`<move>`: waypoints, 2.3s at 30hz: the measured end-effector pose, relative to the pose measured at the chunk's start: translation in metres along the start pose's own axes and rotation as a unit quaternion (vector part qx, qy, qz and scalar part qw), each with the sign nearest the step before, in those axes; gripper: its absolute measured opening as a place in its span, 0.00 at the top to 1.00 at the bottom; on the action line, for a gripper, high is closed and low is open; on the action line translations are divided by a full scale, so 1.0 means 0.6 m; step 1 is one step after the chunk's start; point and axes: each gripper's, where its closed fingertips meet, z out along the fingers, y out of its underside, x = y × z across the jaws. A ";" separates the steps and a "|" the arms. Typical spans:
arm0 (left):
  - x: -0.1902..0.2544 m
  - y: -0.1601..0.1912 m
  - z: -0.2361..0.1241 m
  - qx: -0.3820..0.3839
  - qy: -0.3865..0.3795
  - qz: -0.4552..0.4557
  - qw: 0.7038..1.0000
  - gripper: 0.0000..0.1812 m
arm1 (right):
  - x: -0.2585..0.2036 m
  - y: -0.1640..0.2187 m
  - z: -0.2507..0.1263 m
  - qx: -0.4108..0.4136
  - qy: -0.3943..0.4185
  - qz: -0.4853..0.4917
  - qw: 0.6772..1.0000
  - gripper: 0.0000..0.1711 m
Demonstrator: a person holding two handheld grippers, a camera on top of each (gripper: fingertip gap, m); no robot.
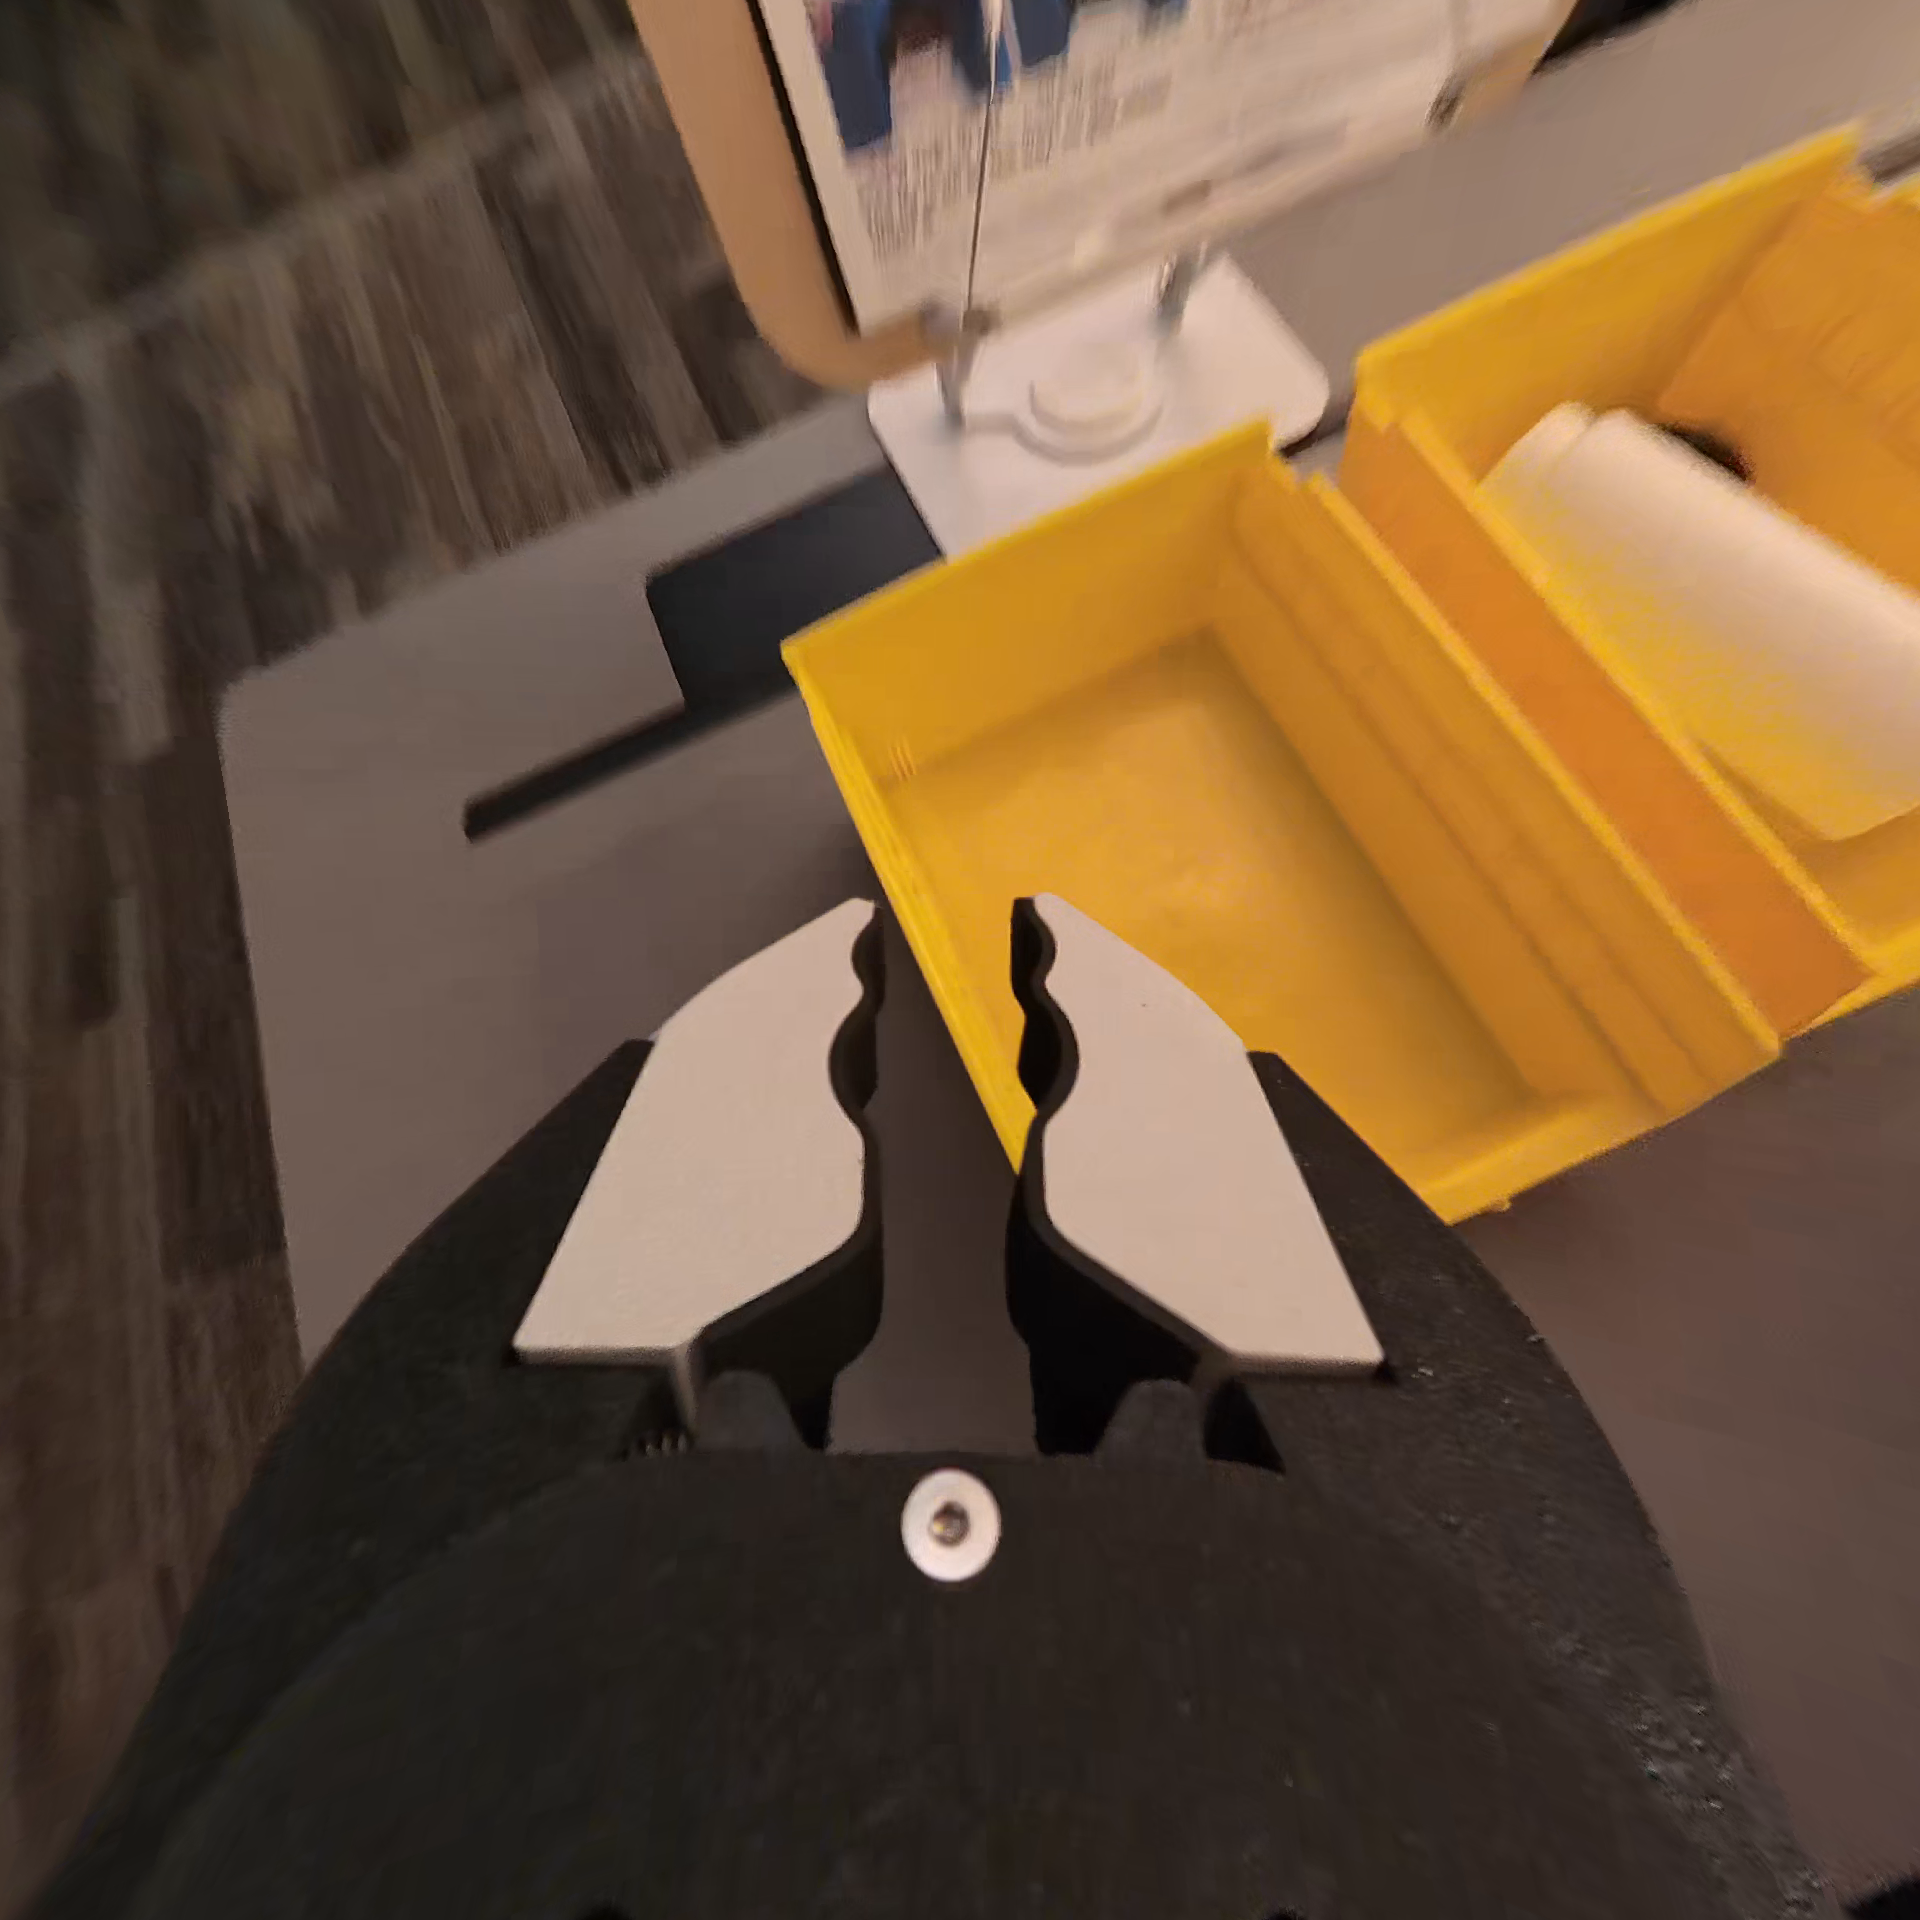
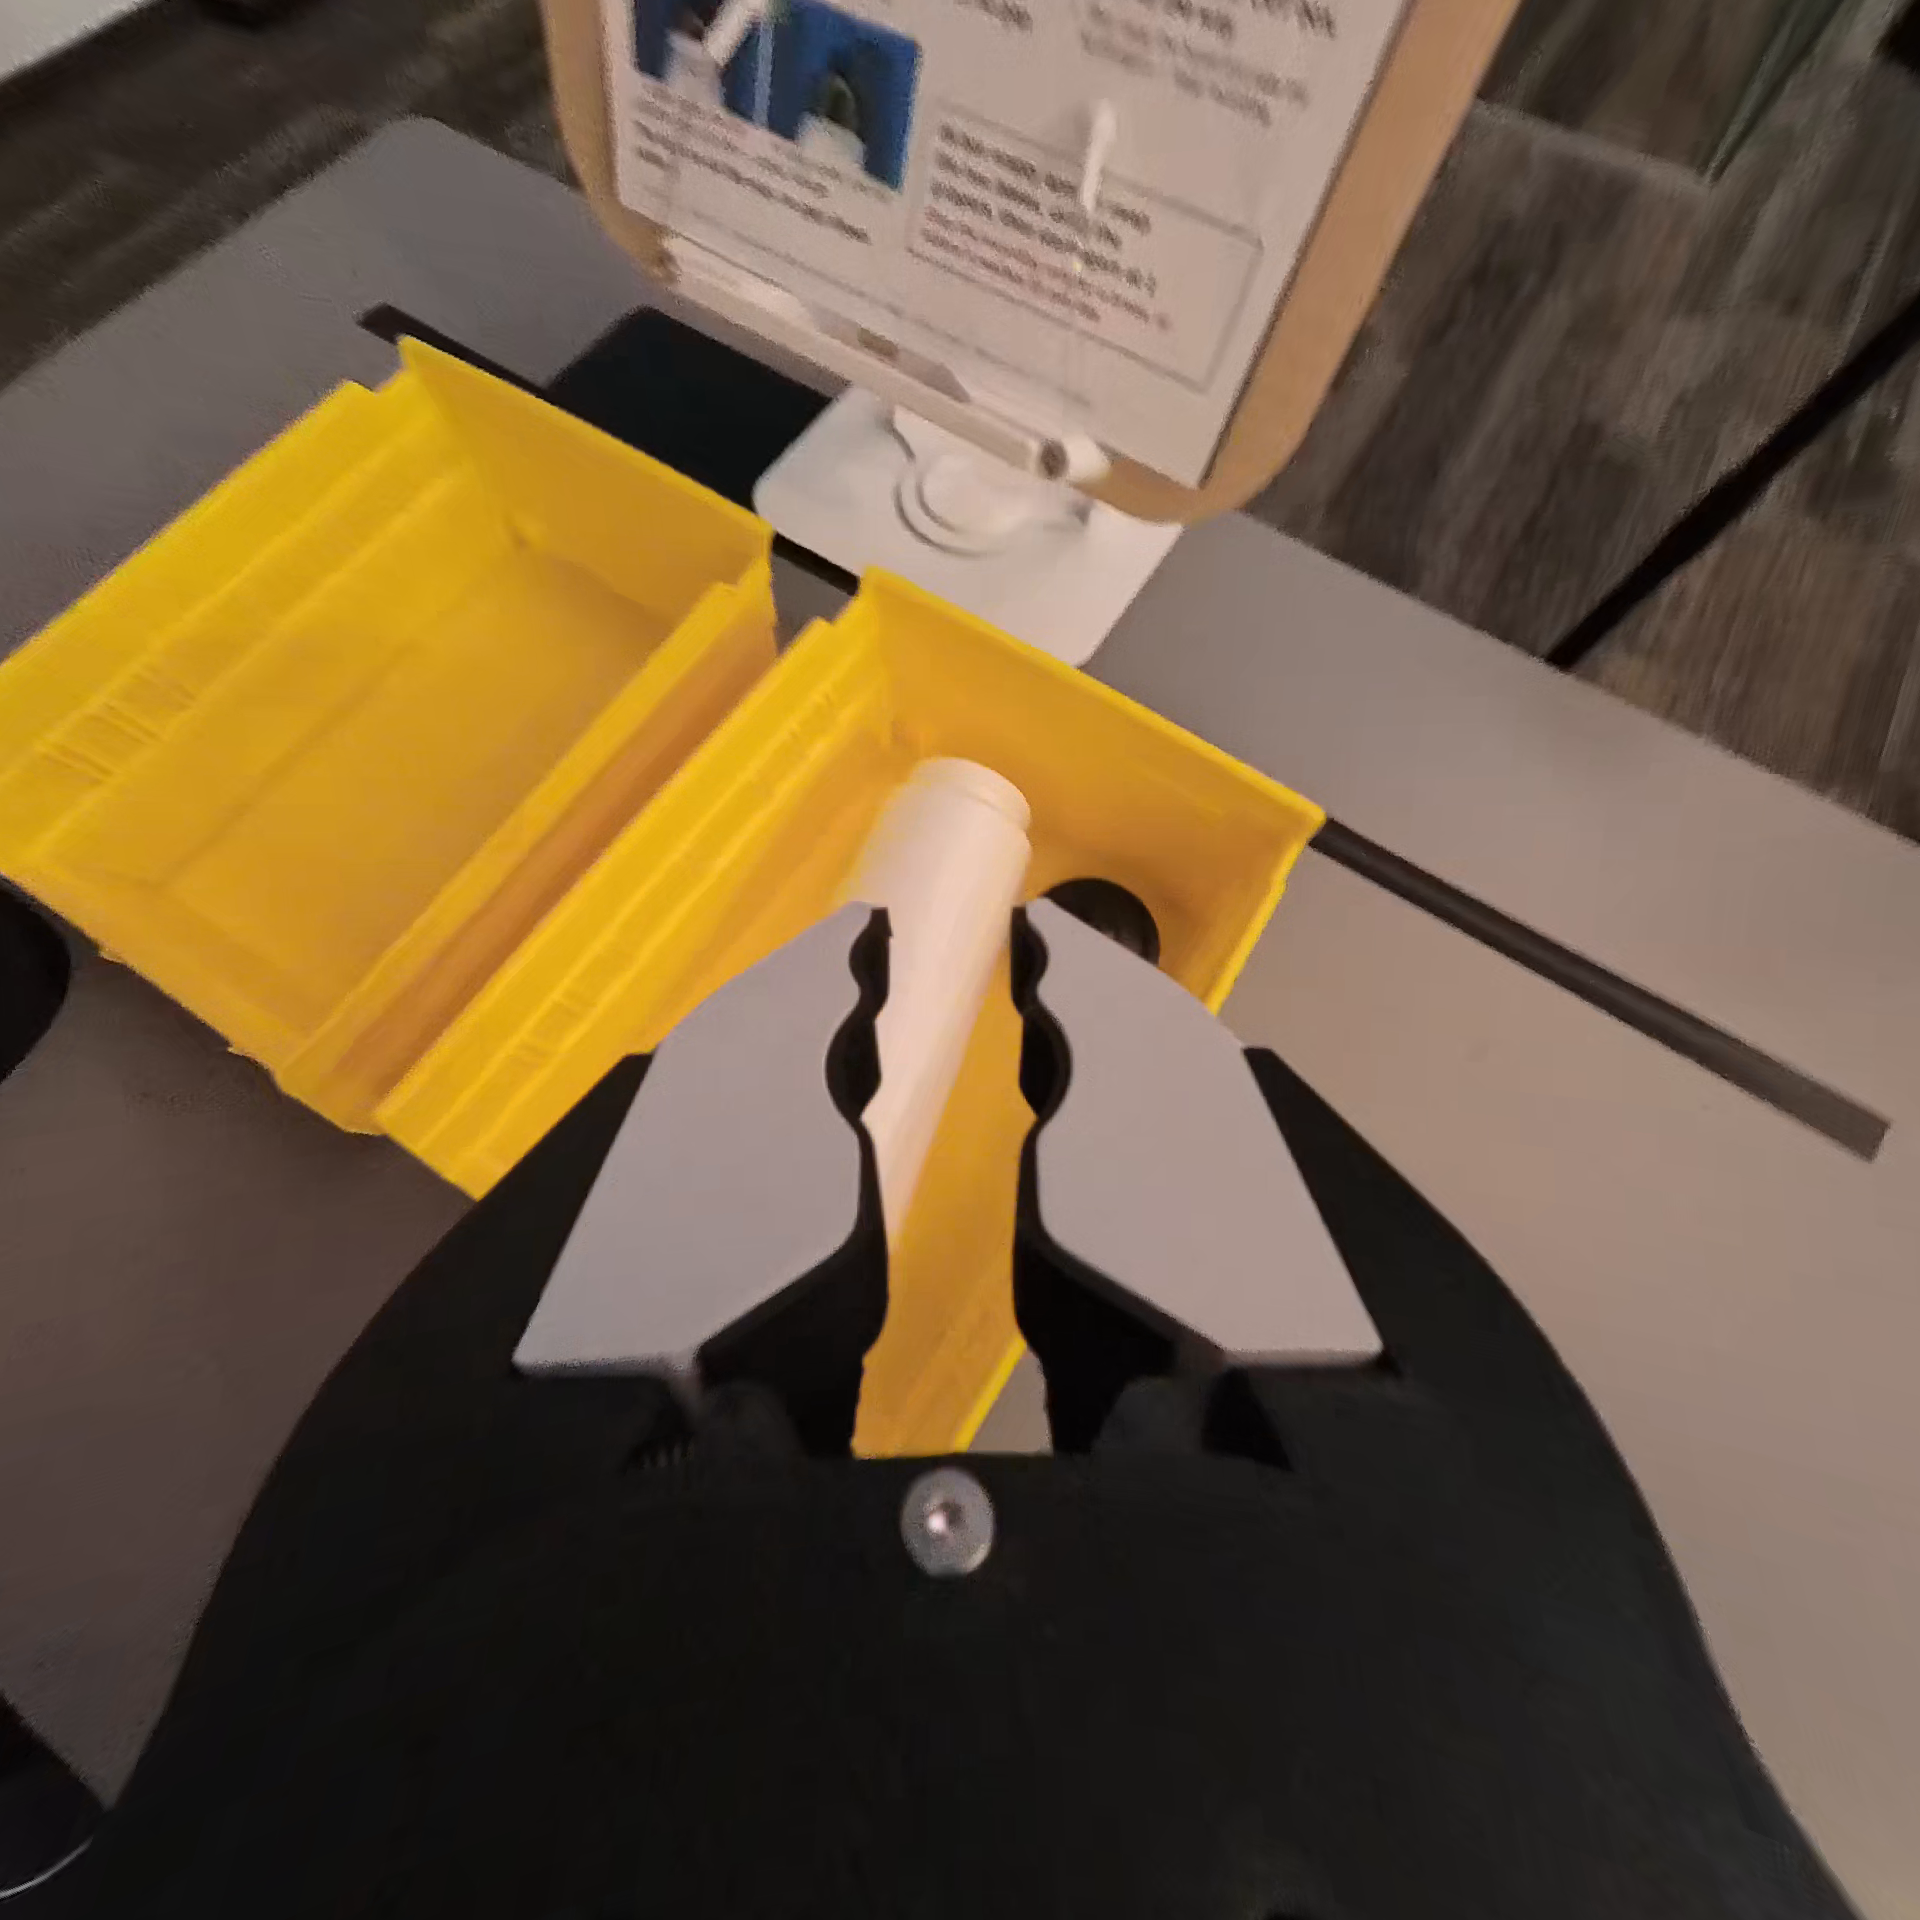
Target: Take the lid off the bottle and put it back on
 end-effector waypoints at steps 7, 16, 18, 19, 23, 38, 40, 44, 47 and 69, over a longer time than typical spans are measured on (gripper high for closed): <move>0.028 -0.060 -0.103 0.164 0.012 0.030 0.986 0.87 | -0.178 -0.058 0.009 0.143 -0.136 -0.131 0.972 0.69; 0.040 -0.057 -0.106 0.166 0.065 0.025 0.984 0.82 | -0.234 -0.018 0.233 -0.069 -0.121 -0.038 0.990 0.71; 0.041 -0.057 -0.109 0.171 0.076 0.023 0.982 0.82 | -0.226 -0.013 0.274 -0.121 -0.097 -0.025 0.988 0.71; 0.041 -0.057 -0.111 0.172 0.081 0.021 0.982 0.82 | -0.223 -0.013 0.290 -0.141 -0.088 -0.019 0.986 0.72; 0.040 -0.056 -0.113 0.173 0.090 0.018 0.981 0.82 | -0.218 0.004 0.339 -0.234 -0.057 -0.001 0.970 0.73; 0.048 -0.056 -0.120 0.177 0.113 0.019 0.978 0.82 | -0.201 0.039 0.419 -0.354 0.030 0.085 0.931 0.79; 0.049 -0.057 -0.119 0.176 0.115 0.020 0.977 0.82 | -0.199 0.038 0.420 -0.350 0.031 0.105 0.930 0.82; 0.052 -0.054 -0.113 0.167 0.113 0.022 0.979 0.82 | -0.208 0.064 0.425 -0.375 0.021 0.144 0.916 0.84; 0.054 -0.055 -0.111 0.166 0.112 0.024 0.979 0.82 | -0.208 0.095 0.431 -0.411 0.042 0.147 0.899 0.85; 0.071 -0.056 -0.104 0.155 0.114 0.041 0.980 0.82 | -0.281 0.129 0.428 -0.464 -0.037 0.155 0.871 0.97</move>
